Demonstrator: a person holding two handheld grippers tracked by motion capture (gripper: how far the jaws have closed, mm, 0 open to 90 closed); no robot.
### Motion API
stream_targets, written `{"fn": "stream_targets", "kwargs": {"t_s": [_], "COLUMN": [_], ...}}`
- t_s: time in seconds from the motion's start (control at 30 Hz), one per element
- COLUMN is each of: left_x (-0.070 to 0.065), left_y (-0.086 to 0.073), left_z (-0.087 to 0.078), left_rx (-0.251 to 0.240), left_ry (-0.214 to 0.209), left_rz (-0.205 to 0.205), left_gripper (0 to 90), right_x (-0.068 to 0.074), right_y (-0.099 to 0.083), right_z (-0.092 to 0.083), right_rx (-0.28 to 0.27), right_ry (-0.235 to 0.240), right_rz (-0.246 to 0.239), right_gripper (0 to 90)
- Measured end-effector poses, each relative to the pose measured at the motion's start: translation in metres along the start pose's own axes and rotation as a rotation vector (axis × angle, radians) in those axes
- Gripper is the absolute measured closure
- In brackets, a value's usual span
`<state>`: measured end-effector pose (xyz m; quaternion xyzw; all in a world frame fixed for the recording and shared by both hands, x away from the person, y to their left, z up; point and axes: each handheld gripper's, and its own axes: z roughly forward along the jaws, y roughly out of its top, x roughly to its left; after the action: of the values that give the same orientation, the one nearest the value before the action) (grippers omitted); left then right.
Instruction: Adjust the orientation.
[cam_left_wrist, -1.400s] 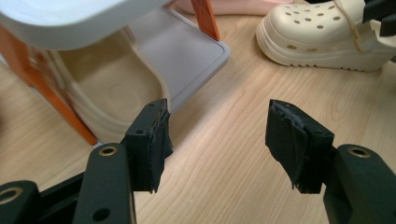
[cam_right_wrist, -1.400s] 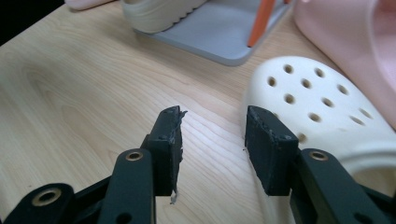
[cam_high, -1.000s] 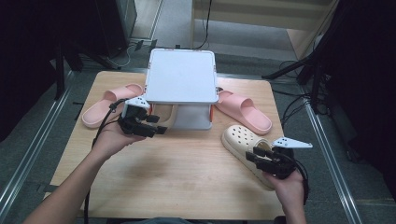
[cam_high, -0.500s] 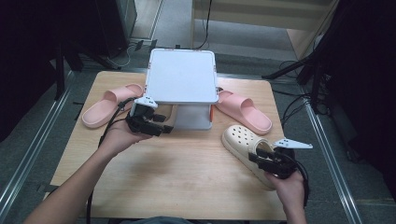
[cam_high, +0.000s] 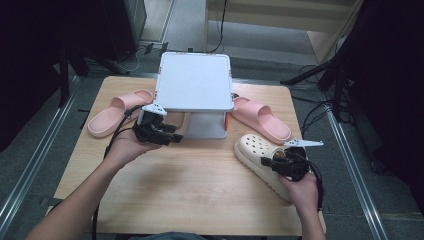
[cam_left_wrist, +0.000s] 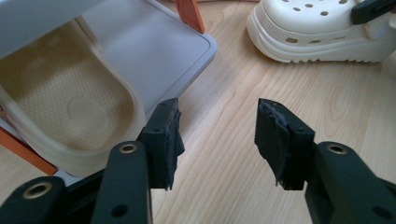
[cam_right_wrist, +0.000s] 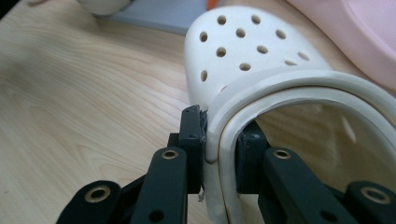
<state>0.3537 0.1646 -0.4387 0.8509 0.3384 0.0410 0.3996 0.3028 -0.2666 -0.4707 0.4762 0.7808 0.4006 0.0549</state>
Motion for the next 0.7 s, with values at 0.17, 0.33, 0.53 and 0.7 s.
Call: {"fn": "stream_targets", "kwargs": {"t_s": [0.17,0.33,0.53,0.7], "left_x": [-0.004,-0.007,-0.013,-0.017], "left_y": [-0.004,-0.014,-0.024,-0.033], "left_z": [-0.003,-0.008,-0.007,-0.010], "left_rx": [0.014,-0.006,0.020,0.015], "left_ry": [-0.005,-0.019,-0.015,-0.020], "left_rz": [0.018,-0.007,-0.019,-0.038], "left_gripper": [59.1,66.5,71.5,73.0], "right_x": [0.027,0.052,0.074,0.090], "right_y": [0.013,0.025,0.035,0.041], "right_z": [0.005,0.022,0.043,0.060], "right_rx": [-0.026,-0.002,0.021,0.058], "right_ry": [0.049,0.114,0.167,0.204], "right_rz": [-0.058,-0.110,-0.154,-0.189], "right_gripper": [77.4,77.3,77.1,77.2]}}
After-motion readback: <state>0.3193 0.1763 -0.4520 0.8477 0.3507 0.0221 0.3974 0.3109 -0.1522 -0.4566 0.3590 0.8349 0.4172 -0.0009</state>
